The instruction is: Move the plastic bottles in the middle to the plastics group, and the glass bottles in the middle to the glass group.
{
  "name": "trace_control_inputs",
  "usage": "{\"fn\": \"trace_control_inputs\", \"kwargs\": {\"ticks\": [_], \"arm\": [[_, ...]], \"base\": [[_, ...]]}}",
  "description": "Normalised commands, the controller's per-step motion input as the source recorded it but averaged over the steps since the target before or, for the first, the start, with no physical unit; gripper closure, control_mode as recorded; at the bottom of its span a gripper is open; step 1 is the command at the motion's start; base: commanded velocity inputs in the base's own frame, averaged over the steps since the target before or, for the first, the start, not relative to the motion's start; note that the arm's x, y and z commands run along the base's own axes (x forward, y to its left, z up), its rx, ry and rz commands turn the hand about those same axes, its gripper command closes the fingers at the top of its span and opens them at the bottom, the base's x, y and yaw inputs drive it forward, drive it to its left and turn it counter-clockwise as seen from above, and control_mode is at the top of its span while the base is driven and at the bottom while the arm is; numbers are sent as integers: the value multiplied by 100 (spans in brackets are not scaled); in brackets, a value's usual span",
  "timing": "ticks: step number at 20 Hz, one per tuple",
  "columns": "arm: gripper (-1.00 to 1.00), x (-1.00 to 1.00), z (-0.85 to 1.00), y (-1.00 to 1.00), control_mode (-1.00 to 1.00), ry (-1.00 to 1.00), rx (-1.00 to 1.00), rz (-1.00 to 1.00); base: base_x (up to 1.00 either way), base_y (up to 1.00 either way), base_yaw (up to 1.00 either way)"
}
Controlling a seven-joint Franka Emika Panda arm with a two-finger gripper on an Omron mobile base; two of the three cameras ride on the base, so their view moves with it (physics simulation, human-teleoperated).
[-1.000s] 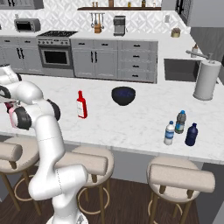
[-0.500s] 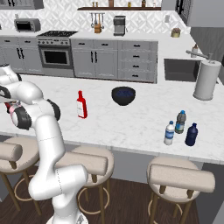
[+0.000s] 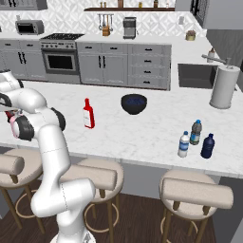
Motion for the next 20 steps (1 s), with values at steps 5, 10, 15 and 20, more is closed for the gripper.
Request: {"fn": "trace_control_inputs", "kwargs": {"ticks": [5,10,15,20], "arm": [[100,0,0,0,-100,0,0,0],[100,0,2,0,-100,0,0,0],[100,0,2,0,-100,0,0,0],[100,0,0,0,-100,0,0,0]], "base": [[0,0,0],[0,0,0],[0,0,0],[0,0,0]]}}
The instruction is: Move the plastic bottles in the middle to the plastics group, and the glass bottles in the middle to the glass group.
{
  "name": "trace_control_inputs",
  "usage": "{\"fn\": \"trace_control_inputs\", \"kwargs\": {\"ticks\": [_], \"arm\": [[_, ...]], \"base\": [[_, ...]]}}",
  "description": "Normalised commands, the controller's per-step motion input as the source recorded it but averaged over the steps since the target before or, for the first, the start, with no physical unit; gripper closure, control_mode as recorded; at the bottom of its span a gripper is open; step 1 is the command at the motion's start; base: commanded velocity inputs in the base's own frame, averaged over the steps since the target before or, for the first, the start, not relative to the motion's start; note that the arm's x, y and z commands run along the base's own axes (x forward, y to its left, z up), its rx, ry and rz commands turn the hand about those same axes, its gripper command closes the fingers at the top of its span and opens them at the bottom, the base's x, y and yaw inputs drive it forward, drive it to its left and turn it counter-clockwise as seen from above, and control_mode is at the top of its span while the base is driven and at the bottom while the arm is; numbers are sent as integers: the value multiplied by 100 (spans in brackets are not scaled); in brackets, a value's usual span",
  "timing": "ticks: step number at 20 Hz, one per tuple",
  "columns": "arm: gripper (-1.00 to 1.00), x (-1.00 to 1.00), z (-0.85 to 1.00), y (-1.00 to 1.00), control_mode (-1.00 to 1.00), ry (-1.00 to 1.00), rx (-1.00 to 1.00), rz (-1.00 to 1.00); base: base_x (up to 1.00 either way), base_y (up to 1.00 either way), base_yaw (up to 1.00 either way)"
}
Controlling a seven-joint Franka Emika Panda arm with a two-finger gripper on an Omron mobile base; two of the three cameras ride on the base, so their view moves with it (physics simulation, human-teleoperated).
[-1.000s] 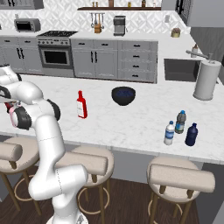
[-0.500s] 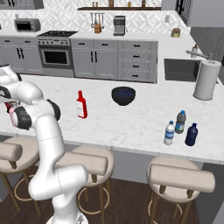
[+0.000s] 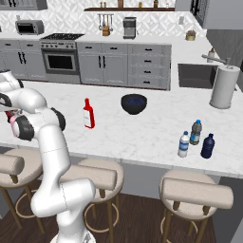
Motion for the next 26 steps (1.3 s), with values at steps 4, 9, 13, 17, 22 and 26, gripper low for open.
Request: {"fn": "trace_control_inputs", "kwargs": {"ticks": [4,9,13,17,22,26], "arm": [[100,0,0,0,-100,0,0,0],[100,0,0,0,-100,0,0,0],[100,0,0,0,-100,0,0,0],[100,0,0,0,-100,0,0,0],[100,0,0,0,-100,0,0,0],[-100,0,0,0,-100,0,0,0]], "base": [[0,0,0],[0,0,0],[0,0,0],[0,0,0],[0,0,0],[0,0,0]]}}
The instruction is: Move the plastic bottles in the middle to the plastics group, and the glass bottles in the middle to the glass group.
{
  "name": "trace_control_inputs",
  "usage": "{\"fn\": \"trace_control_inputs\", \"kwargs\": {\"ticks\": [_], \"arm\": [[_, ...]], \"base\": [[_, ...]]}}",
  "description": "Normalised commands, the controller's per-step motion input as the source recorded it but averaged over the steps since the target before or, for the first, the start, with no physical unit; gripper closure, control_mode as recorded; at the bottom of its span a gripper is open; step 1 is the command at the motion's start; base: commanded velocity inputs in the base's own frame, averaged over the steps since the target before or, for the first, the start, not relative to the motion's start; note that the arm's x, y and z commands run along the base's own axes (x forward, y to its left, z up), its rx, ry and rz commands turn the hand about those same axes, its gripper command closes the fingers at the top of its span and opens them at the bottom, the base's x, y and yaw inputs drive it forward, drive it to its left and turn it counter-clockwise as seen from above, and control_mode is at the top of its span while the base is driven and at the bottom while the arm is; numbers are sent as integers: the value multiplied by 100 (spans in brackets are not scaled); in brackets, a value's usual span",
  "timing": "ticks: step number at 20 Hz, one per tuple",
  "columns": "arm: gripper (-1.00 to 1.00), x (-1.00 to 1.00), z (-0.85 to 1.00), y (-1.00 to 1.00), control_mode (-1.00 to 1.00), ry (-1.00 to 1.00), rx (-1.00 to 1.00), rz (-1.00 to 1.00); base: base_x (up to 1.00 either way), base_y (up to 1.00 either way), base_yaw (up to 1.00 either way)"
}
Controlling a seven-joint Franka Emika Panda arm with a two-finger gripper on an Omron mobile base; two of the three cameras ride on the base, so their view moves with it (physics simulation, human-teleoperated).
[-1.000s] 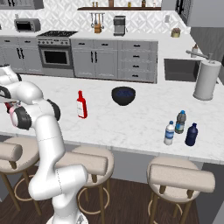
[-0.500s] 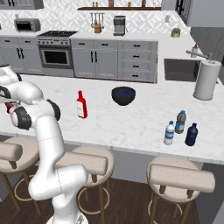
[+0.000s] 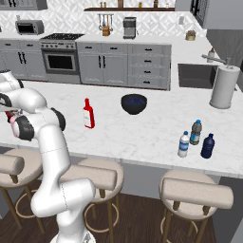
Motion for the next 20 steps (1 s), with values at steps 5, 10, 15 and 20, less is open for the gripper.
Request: {"fn": "trace_control_inputs", "kwargs": {"ticks": [5,10,15,20], "arm": [[-100,0,0,0,-100,0,0,0],[-100,-10,26,-12,-100,-4,0,0],[-100,-49,75,-46,-100,-8,0,0],[-100,-46,65,-84,-100,-8,4,0]], "base": [[0,0,0],[0,0,0],[0,0,0],[0,0,0]]}}
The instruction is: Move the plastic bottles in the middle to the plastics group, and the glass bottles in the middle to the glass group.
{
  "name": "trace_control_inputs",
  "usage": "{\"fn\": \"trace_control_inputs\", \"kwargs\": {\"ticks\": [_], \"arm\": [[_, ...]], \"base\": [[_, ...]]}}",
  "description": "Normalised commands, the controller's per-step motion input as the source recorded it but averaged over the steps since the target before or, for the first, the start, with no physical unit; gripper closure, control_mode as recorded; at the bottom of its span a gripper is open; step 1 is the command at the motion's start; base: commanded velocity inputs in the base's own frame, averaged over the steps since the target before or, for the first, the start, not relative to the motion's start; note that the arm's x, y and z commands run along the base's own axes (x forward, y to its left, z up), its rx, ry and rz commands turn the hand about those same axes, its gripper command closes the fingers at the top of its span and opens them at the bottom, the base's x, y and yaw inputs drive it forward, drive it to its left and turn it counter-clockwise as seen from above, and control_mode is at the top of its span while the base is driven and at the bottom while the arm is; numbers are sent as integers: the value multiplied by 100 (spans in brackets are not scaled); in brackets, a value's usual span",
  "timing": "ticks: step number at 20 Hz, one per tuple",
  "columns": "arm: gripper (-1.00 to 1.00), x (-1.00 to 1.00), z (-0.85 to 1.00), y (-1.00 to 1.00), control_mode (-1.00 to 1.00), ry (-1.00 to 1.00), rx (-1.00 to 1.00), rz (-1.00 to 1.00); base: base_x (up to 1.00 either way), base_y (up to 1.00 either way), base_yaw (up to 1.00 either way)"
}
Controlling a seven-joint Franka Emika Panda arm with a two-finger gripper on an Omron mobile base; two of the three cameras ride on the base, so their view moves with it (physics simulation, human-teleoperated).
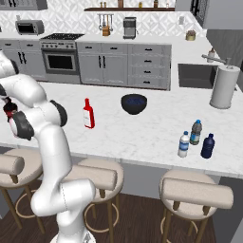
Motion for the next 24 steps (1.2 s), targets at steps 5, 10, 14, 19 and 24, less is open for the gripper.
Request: {"fn": "trace_control_inputs", "kwargs": {"ticks": [5,10,14,19,24], "arm": [[-100,-28,12,-100,-100,-10,16,-1],[-100,-1,0,-100,-100,-7,25,-3],[-100,0,1,-100,-100,-12,20,-1],[-100,0,0,-100,-100,-14,12,-2],[-100,13,0,-74,-100,-3,0,-13]], "base": [[0,0,0],[0,0,0],[0,0,0],[0,0,0],[0,0,0]]}}
